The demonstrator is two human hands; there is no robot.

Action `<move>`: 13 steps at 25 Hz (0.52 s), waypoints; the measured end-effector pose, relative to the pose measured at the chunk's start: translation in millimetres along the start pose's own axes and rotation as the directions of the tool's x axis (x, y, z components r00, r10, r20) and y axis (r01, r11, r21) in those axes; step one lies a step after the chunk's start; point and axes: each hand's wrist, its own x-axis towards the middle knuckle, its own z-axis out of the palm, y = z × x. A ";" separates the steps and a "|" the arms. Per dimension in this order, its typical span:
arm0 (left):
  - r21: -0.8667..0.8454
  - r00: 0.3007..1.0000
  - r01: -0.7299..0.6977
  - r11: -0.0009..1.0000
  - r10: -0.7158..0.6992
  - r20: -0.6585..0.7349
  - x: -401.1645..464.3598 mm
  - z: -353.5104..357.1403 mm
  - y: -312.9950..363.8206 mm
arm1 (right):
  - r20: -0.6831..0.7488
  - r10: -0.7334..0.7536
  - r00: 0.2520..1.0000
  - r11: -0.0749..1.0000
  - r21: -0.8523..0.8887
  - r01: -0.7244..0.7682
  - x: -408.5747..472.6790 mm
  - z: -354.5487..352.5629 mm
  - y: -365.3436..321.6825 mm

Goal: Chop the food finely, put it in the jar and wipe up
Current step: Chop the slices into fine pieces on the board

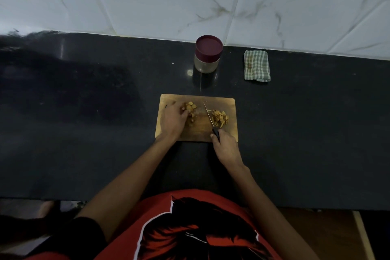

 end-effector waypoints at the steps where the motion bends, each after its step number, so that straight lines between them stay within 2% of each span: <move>1: 0.023 1.000 -0.008 1.000 0.007 0.023 2.8 -0.1 1.6 | 0.002 0.004 1.000 1.000 0.000 -0.004 0.1 -0.2 0.0; 3: 0.055 0.998 -0.018 0.998 0.015 0.053 5.7 0.6 2.8 | 0.011 0.015 1.000 1.000 0.004 -0.016 0.6 -0.5 -0.2; 8: 0.023 0.999 -0.038 0.999 0.038 0.011 8.1 0.5 5.6 | 0.019 0.014 1.000 1.000 0.017 -0.015 1.1 -1.0 0.5; 13: -0.123 0.997 -0.070 0.990 0.066 -0.030 5.6 -8.8 7.7 | -0.004 0.004 1.000 1.000 0.013 -0.004 1.2 -0.3 1.6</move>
